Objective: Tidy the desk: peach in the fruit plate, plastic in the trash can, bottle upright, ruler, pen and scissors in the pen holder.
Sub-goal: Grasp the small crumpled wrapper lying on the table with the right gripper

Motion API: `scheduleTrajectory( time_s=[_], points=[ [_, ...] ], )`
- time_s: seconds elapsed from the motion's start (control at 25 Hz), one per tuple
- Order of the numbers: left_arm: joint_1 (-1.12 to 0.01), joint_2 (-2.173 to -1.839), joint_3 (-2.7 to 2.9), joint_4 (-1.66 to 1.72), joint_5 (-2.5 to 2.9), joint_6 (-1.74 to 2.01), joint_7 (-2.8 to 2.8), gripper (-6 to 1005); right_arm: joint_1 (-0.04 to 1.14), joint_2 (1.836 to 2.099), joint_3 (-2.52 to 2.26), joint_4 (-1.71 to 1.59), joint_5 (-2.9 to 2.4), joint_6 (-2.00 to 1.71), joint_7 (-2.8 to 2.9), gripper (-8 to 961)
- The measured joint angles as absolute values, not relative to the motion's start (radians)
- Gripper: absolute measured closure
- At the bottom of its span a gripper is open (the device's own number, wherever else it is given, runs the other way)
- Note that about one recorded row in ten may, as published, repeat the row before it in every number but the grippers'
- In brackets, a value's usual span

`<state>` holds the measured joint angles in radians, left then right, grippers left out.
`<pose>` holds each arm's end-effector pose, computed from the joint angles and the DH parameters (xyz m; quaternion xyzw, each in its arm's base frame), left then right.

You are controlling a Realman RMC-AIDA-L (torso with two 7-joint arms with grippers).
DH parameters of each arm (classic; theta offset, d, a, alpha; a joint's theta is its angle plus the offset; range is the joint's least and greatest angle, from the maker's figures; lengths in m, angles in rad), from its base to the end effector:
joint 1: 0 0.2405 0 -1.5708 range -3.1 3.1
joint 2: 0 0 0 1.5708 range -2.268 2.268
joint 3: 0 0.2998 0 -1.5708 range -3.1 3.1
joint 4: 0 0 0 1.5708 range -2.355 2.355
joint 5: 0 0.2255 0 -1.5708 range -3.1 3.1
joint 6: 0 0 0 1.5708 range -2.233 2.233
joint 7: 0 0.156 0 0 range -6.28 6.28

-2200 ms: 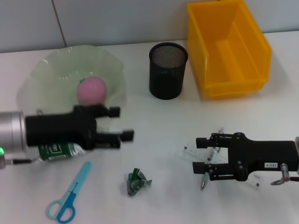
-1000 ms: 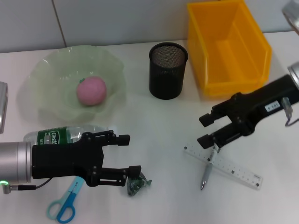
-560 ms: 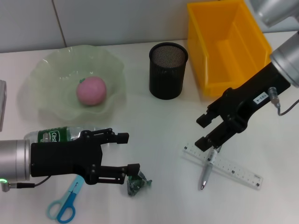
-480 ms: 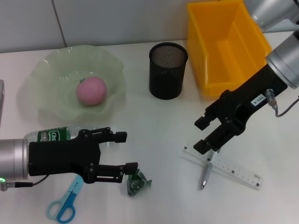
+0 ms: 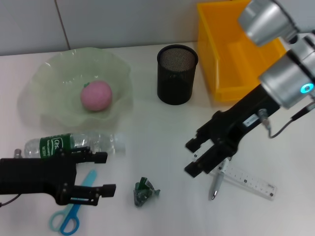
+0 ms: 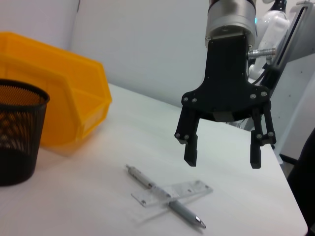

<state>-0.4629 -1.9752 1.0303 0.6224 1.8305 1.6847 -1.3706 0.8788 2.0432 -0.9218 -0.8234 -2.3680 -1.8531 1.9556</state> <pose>-0.3070 0.3244 -0.0291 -0.9602 -0.1794 -0.2138 0.0048 0.1858 0.3991 -0.0296 0.9696 -0.2237 0.0247 0.0955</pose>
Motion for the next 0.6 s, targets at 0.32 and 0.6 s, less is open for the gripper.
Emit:
scheduleTrajectory(
  time_s=[0.32,0.6],
  points=[
    [-0.451,-1.97,1.029,0.623,1.876,1.691,-1.361,131,0.914,2.075,-0.951,-0.718,-2.368,-1.76,1.89,185],
    [-0.447,-1.964,1.026,0.623,1.882,1.717,-1.35,131,0.909,2.082,-1.091,-0.648,-2.265,-1.649,1.803,184]
  ],
)
